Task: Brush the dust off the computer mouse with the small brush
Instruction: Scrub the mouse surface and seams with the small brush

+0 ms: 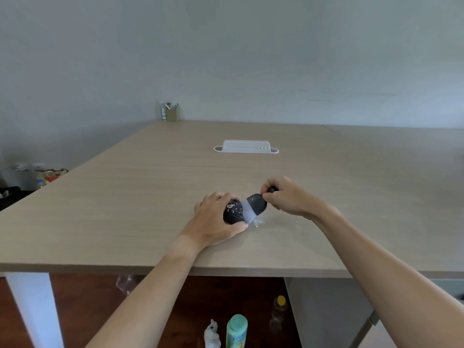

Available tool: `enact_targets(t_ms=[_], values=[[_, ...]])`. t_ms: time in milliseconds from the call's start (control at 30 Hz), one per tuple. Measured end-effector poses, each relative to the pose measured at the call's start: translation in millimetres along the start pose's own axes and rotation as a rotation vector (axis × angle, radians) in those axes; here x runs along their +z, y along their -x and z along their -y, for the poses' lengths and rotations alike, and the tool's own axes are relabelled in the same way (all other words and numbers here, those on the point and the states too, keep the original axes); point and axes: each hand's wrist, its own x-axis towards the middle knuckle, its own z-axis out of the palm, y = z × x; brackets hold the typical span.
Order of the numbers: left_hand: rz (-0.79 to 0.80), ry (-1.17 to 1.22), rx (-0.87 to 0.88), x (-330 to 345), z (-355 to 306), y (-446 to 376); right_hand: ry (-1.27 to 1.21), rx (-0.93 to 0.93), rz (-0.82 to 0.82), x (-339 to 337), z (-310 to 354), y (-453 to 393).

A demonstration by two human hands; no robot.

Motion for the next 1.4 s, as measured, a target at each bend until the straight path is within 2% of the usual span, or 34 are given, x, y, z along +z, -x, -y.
enact_targets(t_ms=[133,300,367,467,533,600,667,733,800,900,1033,1100,1233,1300,1400], values=[[0.020,0.017,0.008,-1,0,0,0.079,-0.004,-0.105,-6,-5,-3],[0.034,0.025,0.037,-2,2,0,-0.156,0.025,0.005,-4,-1,2],[0.028,0.034,0.045,-2,3,0,-0.077,0.017,0.005,0,-3,2],[0.036,0.049,0.053,-1,3,1,0.089,0.011,-0.106,-3,-8,-2],[0.031,0.065,0.060,0,3,1,-0.011,0.023,-0.124,-6,-8,-2],[0.024,0.083,0.050,0,5,-2,-0.188,0.038,-0.067,-7,-4,-1],[0.032,0.104,0.031,-1,6,-3,-0.243,0.038,0.017,-4,1,1],[0.038,0.118,0.034,0,6,-3,-0.116,0.029,0.027,1,0,0],[0.040,0.122,0.048,0,6,-2,0.043,0.018,-0.064,1,-2,-4],[0.032,0.093,0.073,0,5,0,0.061,0.025,-0.143,-5,-1,-6],[-0.031,-0.043,0.059,-1,4,0,-0.198,0.044,0.018,-3,3,-4],[-0.039,-0.038,0.027,0,5,-1,-0.141,0.048,0.065,1,3,-4],[-0.001,0.015,0.028,1,5,-2,0.043,0.034,-0.077,0,-2,-9],[0.009,0.062,0.034,1,4,-1,-0.012,0.040,-0.096,-2,-4,-9],[0.017,0.100,0.032,0,5,-2,-0.137,0.045,-0.022,0,-1,-5]])
